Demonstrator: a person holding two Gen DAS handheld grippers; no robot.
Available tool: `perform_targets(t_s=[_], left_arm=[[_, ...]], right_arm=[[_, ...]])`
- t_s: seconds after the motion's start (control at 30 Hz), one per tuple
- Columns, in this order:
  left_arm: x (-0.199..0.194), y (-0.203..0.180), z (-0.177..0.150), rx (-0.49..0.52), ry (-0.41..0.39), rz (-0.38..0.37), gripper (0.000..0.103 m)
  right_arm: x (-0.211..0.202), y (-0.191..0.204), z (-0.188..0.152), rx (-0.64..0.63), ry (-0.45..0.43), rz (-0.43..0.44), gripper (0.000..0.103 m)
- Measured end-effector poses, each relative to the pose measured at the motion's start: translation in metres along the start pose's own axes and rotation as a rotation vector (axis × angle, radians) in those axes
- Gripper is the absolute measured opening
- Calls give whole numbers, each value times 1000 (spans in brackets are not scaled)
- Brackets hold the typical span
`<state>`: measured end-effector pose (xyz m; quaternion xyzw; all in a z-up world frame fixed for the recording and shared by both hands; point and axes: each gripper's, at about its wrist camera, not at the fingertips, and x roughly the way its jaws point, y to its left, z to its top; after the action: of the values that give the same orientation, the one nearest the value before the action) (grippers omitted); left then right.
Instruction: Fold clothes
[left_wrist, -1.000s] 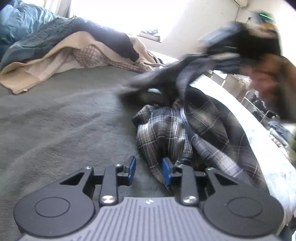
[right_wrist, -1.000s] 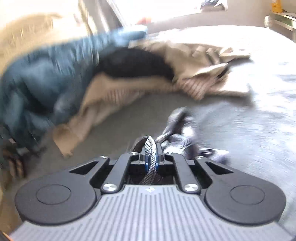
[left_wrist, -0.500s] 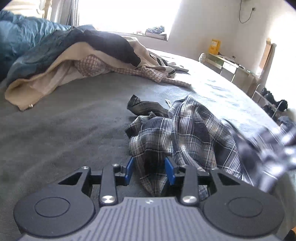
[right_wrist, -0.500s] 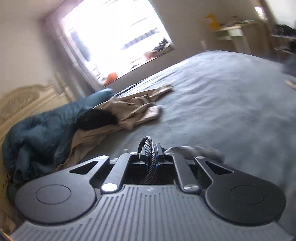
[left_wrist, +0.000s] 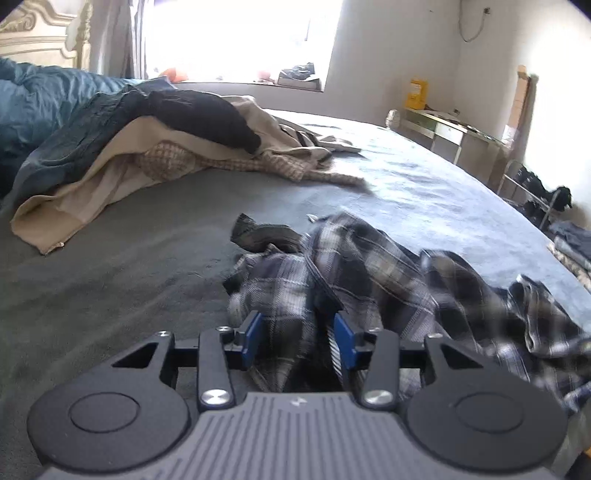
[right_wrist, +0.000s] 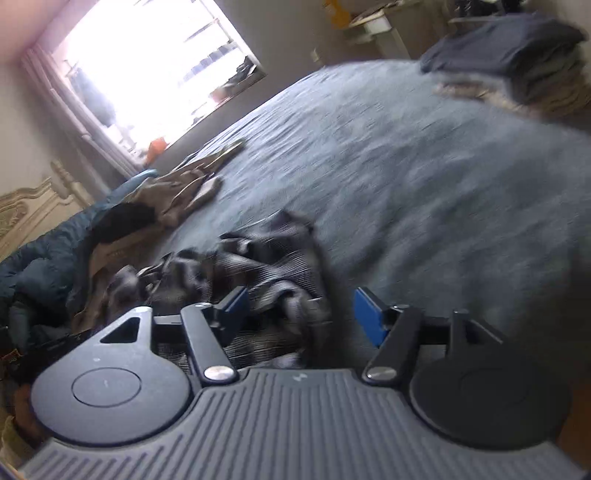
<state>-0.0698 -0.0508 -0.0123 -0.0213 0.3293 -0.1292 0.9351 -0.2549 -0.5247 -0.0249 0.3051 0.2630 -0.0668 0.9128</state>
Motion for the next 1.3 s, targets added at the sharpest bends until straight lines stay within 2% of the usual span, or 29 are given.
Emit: perform_targets(t_s=[0.2, 0.3, 0.37, 0.47, 0.57, 0.63, 0.7, 0.77, 0.83, 1.03, 1.13, 1.2, 1.3], left_arm=[[9, -12, -20, 21, 53, -62, 44], [9, -13, -33, 8, 55, -77, 45], [10, -12, -40, -1, 67, -98, 45], [11, -14, -49, 0, 73, -119, 45], [13, -13, -54, -2, 68, -138, 45], [13, -10, -57, -1, 61, -154, 45], [14, -7, -60, -2, 55, -170, 45], [12, -1, -60, -10, 54, -193, 45], [6, 8, -60, -29, 57, -212, 45], [-18, 34, -57, -73, 39, -198, 46], [-23, 37, -47, -71, 13, -148, 49], [-23, 37, -39, -72, 3, -130, 50], [-22, 38, -28, -83, -12, -120, 52]], right_arm=[[11, 53, 14, -69, -44, 145, 66], [61, 127, 7, -198, 64, 318, 67], [106, 176, -1, -275, 146, 373, 67], [173, 237, -13, -392, 211, 370, 67], [225, 282, -21, -485, 233, 310, 67], [250, 299, -26, -533, 258, 269, 67], [266, 307, -33, -577, 301, 235, 60], [263, 304, -36, -562, 315, 247, 26], [242, 296, -36, -556, 282, 259, 15], [169, 263, -43, -498, 232, 341, 11], [131, 238, -55, -453, 229, 382, 6], [109, 222, -68, -411, 235, 419, 6], [84, 209, -95, -414, 251, 443, 6]])
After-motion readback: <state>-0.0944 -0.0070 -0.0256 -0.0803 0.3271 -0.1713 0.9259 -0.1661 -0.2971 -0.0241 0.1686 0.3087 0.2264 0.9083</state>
